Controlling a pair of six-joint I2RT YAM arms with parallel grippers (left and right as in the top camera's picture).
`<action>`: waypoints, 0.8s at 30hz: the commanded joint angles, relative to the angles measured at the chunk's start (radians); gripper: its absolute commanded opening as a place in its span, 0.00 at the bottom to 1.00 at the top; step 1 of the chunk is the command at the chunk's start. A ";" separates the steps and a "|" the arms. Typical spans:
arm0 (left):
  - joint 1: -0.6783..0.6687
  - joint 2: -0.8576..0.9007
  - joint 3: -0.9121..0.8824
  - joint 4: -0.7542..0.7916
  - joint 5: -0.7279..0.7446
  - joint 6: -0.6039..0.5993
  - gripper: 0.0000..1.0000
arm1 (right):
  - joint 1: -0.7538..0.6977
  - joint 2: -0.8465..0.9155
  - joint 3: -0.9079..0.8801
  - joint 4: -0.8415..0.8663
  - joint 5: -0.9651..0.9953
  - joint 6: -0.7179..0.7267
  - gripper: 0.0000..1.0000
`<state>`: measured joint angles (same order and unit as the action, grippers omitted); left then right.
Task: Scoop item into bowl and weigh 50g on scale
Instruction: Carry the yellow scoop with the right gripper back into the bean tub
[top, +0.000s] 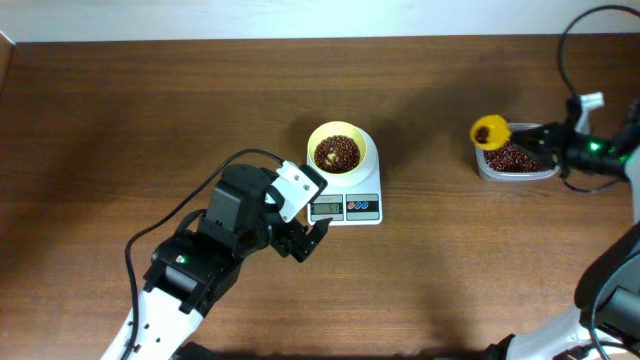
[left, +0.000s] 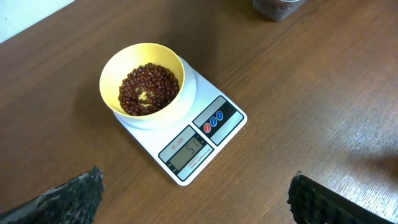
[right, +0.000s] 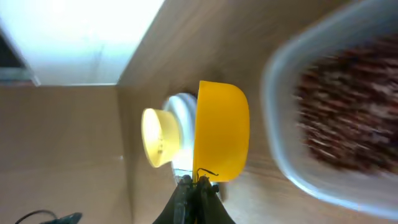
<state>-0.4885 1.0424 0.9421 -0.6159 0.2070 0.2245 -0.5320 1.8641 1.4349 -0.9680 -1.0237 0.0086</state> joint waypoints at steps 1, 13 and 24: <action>0.005 -0.010 -0.008 0.001 0.014 0.005 0.99 | -0.021 -0.027 0.007 -0.045 0.185 -0.103 0.04; 0.005 -0.010 -0.008 0.001 0.014 0.005 0.99 | -0.005 -0.030 0.024 0.152 0.548 -0.243 0.04; 0.005 -0.010 -0.008 0.001 0.014 0.005 0.99 | 0.099 -0.162 0.024 0.201 0.648 -0.450 0.04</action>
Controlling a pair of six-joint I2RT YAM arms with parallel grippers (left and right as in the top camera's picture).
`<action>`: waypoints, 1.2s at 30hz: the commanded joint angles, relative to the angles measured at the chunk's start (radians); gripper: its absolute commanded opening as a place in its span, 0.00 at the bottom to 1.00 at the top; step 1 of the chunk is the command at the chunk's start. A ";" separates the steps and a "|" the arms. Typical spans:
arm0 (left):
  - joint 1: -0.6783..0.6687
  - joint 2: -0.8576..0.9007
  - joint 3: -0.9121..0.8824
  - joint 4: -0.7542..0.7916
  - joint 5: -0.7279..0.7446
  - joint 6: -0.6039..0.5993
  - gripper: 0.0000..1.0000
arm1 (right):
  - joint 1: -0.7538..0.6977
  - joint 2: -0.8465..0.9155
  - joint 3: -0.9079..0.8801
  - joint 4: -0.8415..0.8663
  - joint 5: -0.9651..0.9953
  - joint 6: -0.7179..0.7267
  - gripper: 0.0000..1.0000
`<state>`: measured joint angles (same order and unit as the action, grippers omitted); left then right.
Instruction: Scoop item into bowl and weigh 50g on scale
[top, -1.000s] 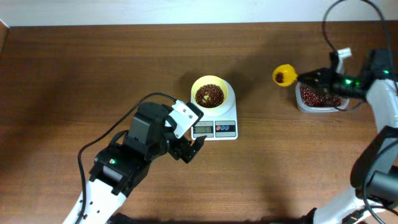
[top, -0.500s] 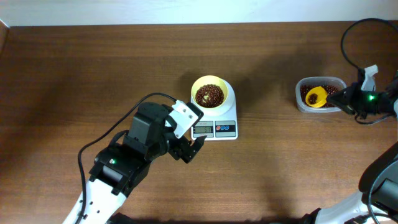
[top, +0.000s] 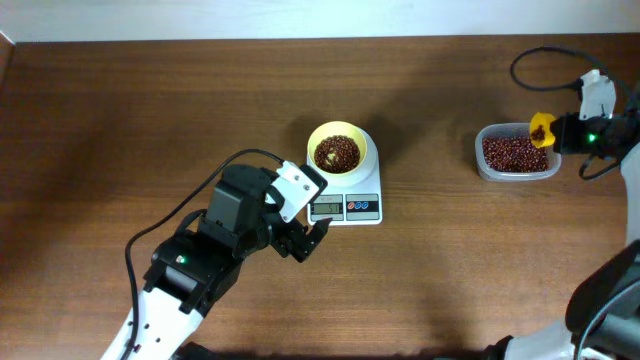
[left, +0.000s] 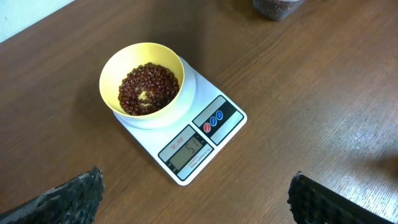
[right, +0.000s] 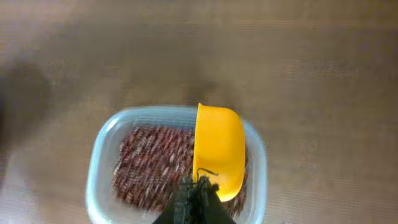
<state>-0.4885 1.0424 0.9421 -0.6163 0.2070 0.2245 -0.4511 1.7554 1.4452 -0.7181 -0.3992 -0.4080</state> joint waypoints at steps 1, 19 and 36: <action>0.005 -0.010 -0.008 0.002 0.014 0.005 0.99 | 0.020 -0.060 0.014 -0.086 0.023 -0.034 0.04; 0.005 -0.010 -0.008 0.002 0.014 0.005 0.99 | 0.237 -0.061 0.014 -0.116 0.570 -0.116 0.04; 0.005 -0.010 -0.008 0.002 0.014 0.005 0.99 | 0.287 -0.050 0.198 0.117 0.024 0.648 0.04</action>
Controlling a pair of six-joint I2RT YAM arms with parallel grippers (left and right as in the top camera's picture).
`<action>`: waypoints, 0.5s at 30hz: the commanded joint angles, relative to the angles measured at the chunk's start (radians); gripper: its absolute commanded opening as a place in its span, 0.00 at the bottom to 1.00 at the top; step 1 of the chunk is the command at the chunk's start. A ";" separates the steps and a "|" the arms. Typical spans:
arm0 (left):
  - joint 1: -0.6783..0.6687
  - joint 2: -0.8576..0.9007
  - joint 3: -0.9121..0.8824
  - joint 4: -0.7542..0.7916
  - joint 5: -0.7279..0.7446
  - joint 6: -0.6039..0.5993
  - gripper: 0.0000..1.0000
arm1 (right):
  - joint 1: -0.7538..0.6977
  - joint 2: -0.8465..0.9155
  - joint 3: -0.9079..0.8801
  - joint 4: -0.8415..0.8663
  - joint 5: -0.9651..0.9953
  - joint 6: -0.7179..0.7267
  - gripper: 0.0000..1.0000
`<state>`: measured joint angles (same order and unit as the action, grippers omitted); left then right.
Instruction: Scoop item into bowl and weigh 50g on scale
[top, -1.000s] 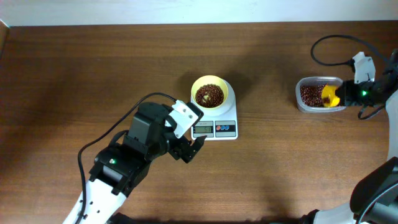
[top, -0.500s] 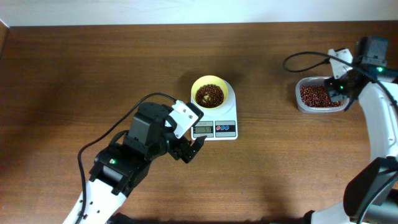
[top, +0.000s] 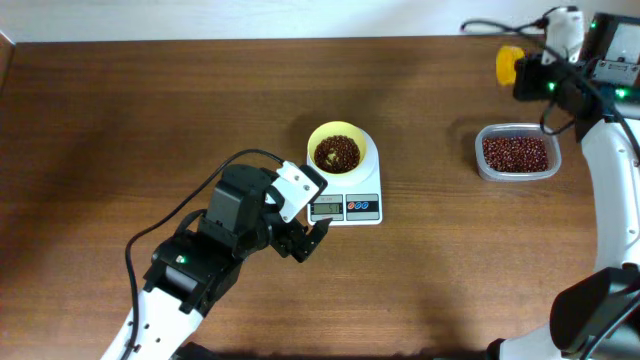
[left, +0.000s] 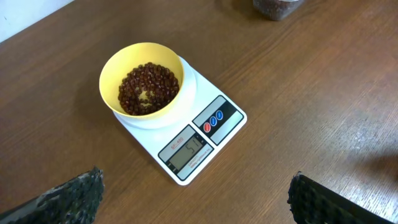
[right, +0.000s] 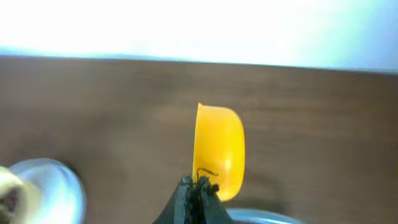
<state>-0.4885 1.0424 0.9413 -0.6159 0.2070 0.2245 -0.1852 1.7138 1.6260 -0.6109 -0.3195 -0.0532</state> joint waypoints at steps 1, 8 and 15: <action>0.005 -0.010 -0.007 0.001 0.014 0.005 0.99 | 0.038 -0.002 0.015 0.009 -0.079 0.345 0.04; 0.005 -0.010 -0.007 0.001 0.014 0.005 0.99 | 0.222 0.077 0.013 0.001 -0.137 0.346 0.04; 0.005 -0.010 -0.007 0.001 0.014 0.005 0.99 | 0.378 0.128 0.011 -0.097 -0.144 0.212 0.04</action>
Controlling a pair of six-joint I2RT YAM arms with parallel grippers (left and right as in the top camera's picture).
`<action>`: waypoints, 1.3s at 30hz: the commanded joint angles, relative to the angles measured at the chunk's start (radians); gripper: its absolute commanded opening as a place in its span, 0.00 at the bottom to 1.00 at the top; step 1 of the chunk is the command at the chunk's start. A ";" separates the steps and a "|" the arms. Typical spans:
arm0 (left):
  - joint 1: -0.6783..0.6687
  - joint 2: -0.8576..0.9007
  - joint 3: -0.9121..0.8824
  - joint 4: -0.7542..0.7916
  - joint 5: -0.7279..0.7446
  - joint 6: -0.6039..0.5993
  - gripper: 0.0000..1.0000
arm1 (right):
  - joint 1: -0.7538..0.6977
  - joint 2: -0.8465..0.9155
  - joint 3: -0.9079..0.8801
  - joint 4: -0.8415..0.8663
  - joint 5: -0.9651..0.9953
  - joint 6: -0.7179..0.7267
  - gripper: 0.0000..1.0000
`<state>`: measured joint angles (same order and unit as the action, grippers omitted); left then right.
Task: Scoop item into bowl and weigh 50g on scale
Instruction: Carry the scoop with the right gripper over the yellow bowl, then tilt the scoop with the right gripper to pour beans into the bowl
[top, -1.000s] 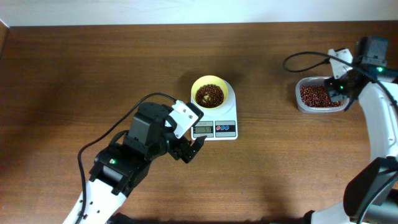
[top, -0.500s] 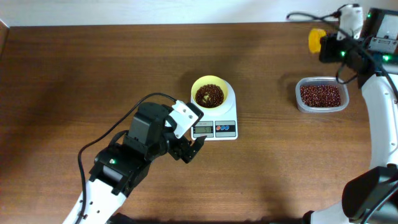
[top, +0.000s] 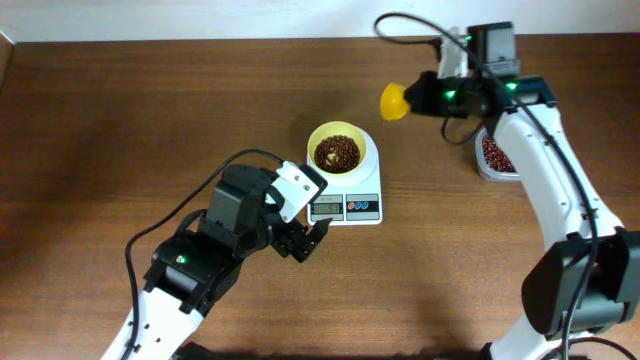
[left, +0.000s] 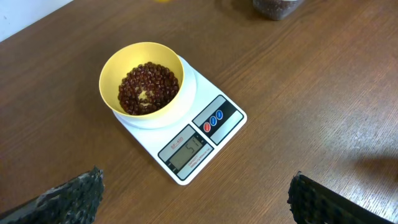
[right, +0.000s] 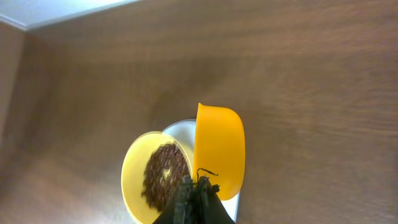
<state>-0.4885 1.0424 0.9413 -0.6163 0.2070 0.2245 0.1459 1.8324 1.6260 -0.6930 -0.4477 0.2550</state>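
Observation:
A yellow bowl (top: 338, 150) of red-brown beans sits on the white scale (top: 345, 208); its display (left: 188, 151) reads about 51. My right gripper (top: 425, 95) is shut on the handle of a yellow scoop (top: 393, 100), held in the air to the upper right of the bowl. From the right wrist camera the scoop (right: 219, 149) hangs beside the bowl (right: 155, 177), its contents hidden. My left gripper (top: 310, 240) is open just in front of the scale, fingertips (left: 71, 193) wide apart.
A clear tub of beans (top: 492, 152) stands right of the scale, partly hidden under my right arm. A pale wall edge (top: 300, 20) runs along the table's far side.
My right gripper has carried the scoop from the far right edge of the table, leftward, to just upper right of the bowl. Left arm, bowl and scale are unchanged.
The scoop was held at the tub's left rim, then over the tub's right side. Then it was up by the far edge, behind the tub, and now it is near the bowl. The scale has read about 51 throughout; the left gripper stayed open.

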 joint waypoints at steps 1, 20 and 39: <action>0.005 -0.010 -0.007 0.002 0.014 0.005 0.99 | 0.071 0.009 0.011 -0.018 -0.016 -0.122 0.04; 0.005 -0.010 -0.007 0.002 0.014 0.005 0.99 | 0.178 0.157 0.010 -0.024 -0.043 -0.480 0.04; 0.005 -0.010 -0.007 0.002 0.014 0.005 0.99 | 0.208 0.157 0.010 -0.167 -0.083 -0.914 0.04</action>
<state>-0.4885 1.0424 0.9413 -0.6167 0.2070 0.2245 0.3489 1.9869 1.6310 -0.8421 -0.5224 -0.6151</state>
